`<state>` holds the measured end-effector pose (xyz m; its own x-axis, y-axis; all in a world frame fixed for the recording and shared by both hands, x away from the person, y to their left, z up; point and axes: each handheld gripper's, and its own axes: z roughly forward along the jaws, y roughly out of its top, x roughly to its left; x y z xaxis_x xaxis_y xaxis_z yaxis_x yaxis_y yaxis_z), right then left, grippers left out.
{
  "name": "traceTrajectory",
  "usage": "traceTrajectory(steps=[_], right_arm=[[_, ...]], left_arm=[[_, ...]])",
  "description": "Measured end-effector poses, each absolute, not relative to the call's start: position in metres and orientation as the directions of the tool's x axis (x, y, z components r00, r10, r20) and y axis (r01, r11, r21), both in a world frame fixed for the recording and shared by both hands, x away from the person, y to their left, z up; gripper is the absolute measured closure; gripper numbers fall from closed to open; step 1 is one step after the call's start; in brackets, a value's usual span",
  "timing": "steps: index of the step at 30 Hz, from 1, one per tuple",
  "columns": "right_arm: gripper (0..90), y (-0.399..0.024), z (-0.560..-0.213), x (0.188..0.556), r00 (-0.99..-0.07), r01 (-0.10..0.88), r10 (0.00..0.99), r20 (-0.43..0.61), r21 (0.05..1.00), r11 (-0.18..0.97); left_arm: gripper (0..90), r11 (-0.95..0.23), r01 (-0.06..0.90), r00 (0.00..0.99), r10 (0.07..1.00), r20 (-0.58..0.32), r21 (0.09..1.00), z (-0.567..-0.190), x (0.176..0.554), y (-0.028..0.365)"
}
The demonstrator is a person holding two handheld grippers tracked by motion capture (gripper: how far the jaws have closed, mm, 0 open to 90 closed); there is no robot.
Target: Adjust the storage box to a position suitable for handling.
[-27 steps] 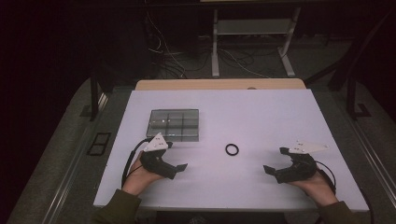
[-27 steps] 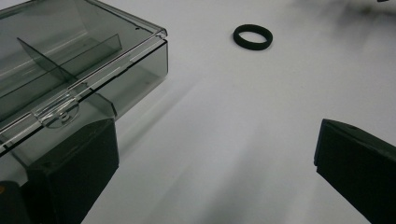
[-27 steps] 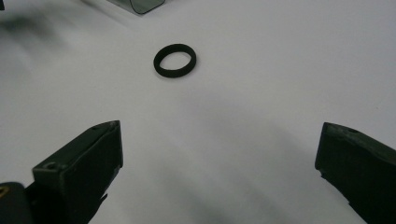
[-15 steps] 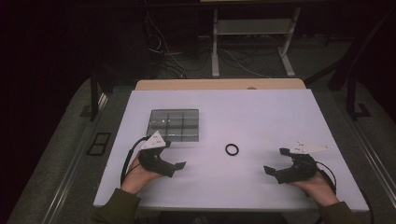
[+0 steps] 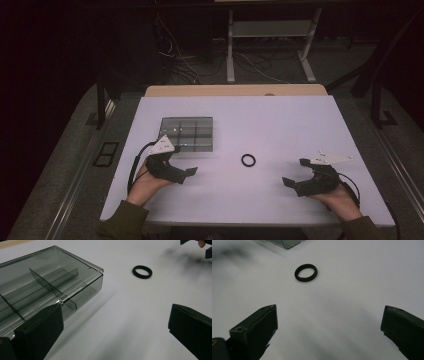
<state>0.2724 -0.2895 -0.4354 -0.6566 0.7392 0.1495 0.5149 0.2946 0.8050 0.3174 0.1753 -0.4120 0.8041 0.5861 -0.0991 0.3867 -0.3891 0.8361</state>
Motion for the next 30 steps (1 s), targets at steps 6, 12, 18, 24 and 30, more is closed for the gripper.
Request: traceTrajectory(steps=[6, 12, 18, 24, 30], right_arm=[[0.7, -0.288, -0.436, 0.273, -0.657, 0.516, 0.738, 0.151, 0.805, 0.294], [0.6, -0.289, -0.435, 0.272, -0.655, 0.516, 0.739, 0.157, 0.807, 0.285], [0.6, -0.289, -0.435, 0.272, -0.654, 0.516, 0.740, 0.158, 0.808, 0.284], [0.6, -0.290, -0.435, 0.273, -0.649, 0.519, 0.743, 0.163, 0.809, 0.277], [0.6, -0.289, -0.435, 0.273, -0.647, 0.522, 0.744, 0.167, 0.808, 0.273]], left_arm=[[0.0, -0.387, 0.379, 0.805, 0.586, -0.093, 0.841, -0.407, 0.324, 0.175], [0.0, -0.370, 0.374, 0.800, 0.592, -0.094, 0.850, -0.400, 0.332, 0.175], [0.0, -0.359, 0.376, 0.794, 0.601, -0.096, 0.854, -0.399, 0.343, 0.175], [0.0, -0.359, 0.371, 0.791, 0.606, -0.088, 0.856, -0.396, 0.353, 0.173], [0.0, -0.348, 0.370, 0.782, 0.617, -0.087, 0.862, -0.393, 0.364, 0.171]])
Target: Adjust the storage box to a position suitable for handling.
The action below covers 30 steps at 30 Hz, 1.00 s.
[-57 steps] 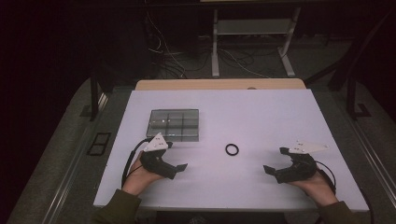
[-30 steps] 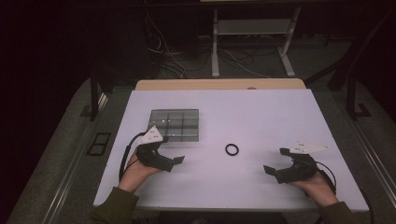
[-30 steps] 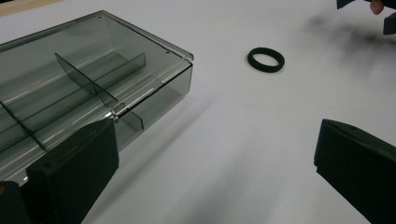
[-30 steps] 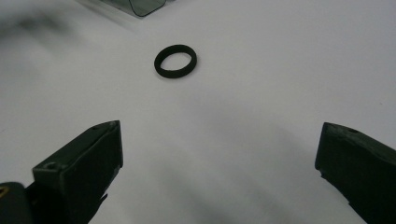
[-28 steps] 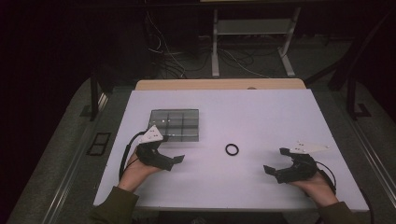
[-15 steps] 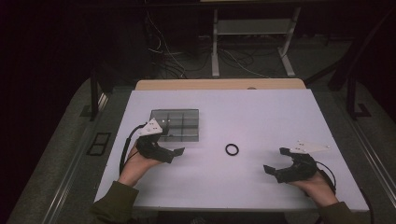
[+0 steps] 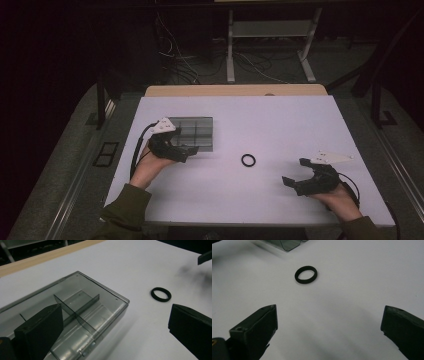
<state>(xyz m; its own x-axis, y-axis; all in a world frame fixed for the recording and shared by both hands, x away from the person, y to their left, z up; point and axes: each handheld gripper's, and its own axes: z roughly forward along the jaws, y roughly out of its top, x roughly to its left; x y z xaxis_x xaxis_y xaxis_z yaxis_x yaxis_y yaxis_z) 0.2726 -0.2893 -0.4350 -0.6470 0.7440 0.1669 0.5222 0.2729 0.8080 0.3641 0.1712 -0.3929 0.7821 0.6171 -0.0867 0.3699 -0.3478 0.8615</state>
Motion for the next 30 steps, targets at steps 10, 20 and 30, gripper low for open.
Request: traceTrajectory(steps=[10, 20, 30], right_arm=[[0.6, -0.289, -0.435, 0.273, -0.644, 0.525, 0.746, 0.170, 0.808, 0.269], [0.6, -0.292, -0.435, 0.273, -0.640, 0.529, 0.746, 0.182, 0.809, 0.257], [0.6, -0.292, -0.435, 0.273, -0.639, 0.531, 0.747, 0.185, 0.809, 0.253]], left_arm=[[0.0, -0.326, 0.380, 0.758, 0.646, -0.089, 0.865, -0.389, 0.386, 0.172], [0.0, -0.331, 0.387, 0.749, 0.657, -0.084, 0.861, -0.388, 0.406, 0.169], [0.0, -0.311, 0.412, 0.724, 0.683, -0.100, 0.857, -0.386, 0.432, 0.168]])
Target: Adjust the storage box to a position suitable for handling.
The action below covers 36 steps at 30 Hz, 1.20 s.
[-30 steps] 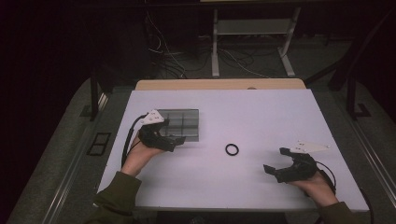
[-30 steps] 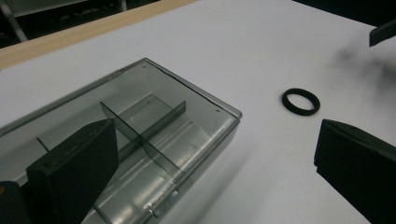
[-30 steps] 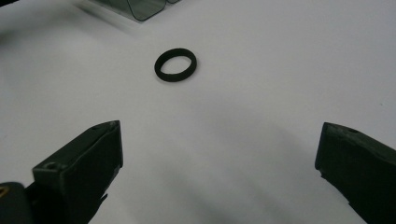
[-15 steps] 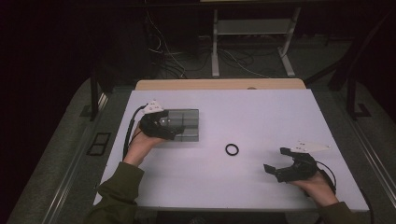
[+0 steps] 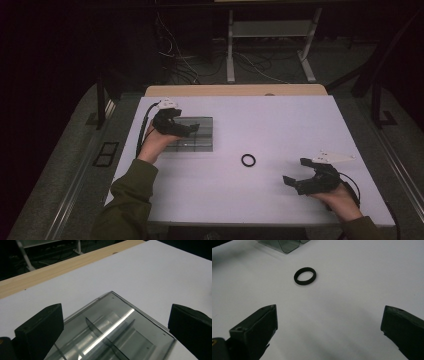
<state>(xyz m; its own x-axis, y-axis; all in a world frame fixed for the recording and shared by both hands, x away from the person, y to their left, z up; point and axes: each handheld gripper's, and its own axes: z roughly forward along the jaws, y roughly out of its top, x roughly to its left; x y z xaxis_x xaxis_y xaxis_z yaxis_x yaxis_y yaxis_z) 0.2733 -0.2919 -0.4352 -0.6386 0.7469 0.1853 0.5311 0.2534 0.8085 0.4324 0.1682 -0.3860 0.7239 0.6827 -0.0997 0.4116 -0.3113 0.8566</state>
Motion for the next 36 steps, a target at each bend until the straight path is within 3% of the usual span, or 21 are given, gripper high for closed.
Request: traceTrajectory(steps=[18, 24, 26, 30, 33, 36], right_arm=[[0.6, -0.293, -0.435, 0.273, -0.637, 0.533, 0.747, 0.190, 0.808, 0.250], [0.6, -0.293, -0.435, 0.273, -0.637, 0.536, 0.746, 0.193, 0.807, 0.249], [0.7, -0.293, -0.434, 0.273, -0.637, 0.536, 0.746, 0.194, 0.807, 0.248], [0.6, -0.293, -0.435, 0.273, -0.637, 0.536, 0.746, 0.194, 0.807, 0.248], [0.6, -0.293, -0.435, 0.273, -0.636, 0.537, 0.747, 0.195, 0.807, 0.246], [0.6, -0.293, -0.435, 0.273, -0.637, 0.536, 0.746, 0.194, 0.807, 0.248]], left_arm=[[1.6, -0.298, 0.471, 0.667, 0.736, -0.115, 0.830, -0.389, 0.481, 0.168], [5.8, -0.313, 0.496, 0.652, 0.751, -0.109, 0.810, -0.392, 0.493, 0.167], [13.6, -0.312, 0.505, 0.646, 0.755, -0.112, 0.805, -0.392, 0.496, 0.167], [15.6, -0.301, 0.520, 0.635, 0.763, -0.125, 0.799, -0.392, 0.500, 0.165], [22.7, -0.316, 0.529, 0.636, 0.762, -0.122, 0.788, -0.392, 0.502, 0.165], [35.0, -0.319, 0.540, 0.630, 0.767, -0.124, 0.779, -0.392, 0.504, 0.164]])
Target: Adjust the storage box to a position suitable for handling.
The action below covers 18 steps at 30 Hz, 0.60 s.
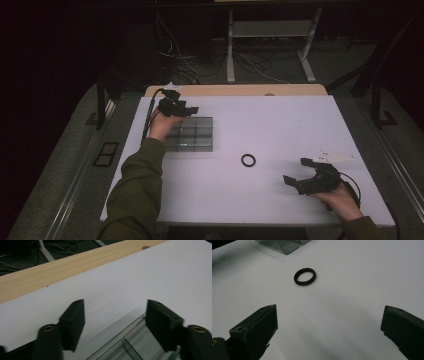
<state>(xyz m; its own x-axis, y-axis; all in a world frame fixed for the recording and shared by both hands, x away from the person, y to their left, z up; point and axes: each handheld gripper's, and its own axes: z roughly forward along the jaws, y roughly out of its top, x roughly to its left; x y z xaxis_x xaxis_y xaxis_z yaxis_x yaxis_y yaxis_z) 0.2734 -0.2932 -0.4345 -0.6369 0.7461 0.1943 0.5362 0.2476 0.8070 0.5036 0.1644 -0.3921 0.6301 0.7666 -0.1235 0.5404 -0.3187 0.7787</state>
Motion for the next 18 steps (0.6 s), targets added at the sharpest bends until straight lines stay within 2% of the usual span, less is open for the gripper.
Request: traceTrajectory(steps=[1, 2, 9, 10, 14, 18], right_arm=[[0.6, -0.293, -0.434, 0.273, -0.638, 0.536, 0.745, 0.194, 0.807, 0.248], [0.6, -0.293, -0.434, 0.273, -0.638, 0.536, 0.745, 0.194, 0.807, 0.248], [0.7, -0.293, -0.435, 0.273, -0.639, 0.535, 0.745, 0.194, 0.807, 0.249], [0.7, -0.293, -0.435, 0.273, -0.639, 0.535, 0.745, 0.194, 0.807, 0.249], [0.6, -0.293, -0.435, 0.273, -0.639, 0.535, 0.744, 0.194, 0.807, 0.250], [0.6, -0.293, -0.434, 0.273, -0.639, 0.535, 0.744, 0.194, 0.807, 0.249]], left_arm=[[44.7, -0.313, 0.548, 0.623, 0.771, -0.129, 0.776, -0.392, 0.504, 0.164], [44.7, -0.319, 0.554, 0.624, 0.770, -0.130, 0.769, -0.393, 0.505, 0.165], [79.3, -0.301, 0.620, 0.589, 0.789, -0.176, 0.724, -0.399, 0.508, 0.166], [79.3, -0.310, 0.622, 0.592, 0.788, -0.172, 0.719, -0.400, 0.509, 0.167], [89.1, -0.311, 0.649, 0.577, 0.796, -0.183, 0.694, -0.402, 0.510, 0.168], [89.2, -0.327, 0.662, 0.570, 0.803, -0.170, 0.674, -0.405, 0.511, 0.167]])
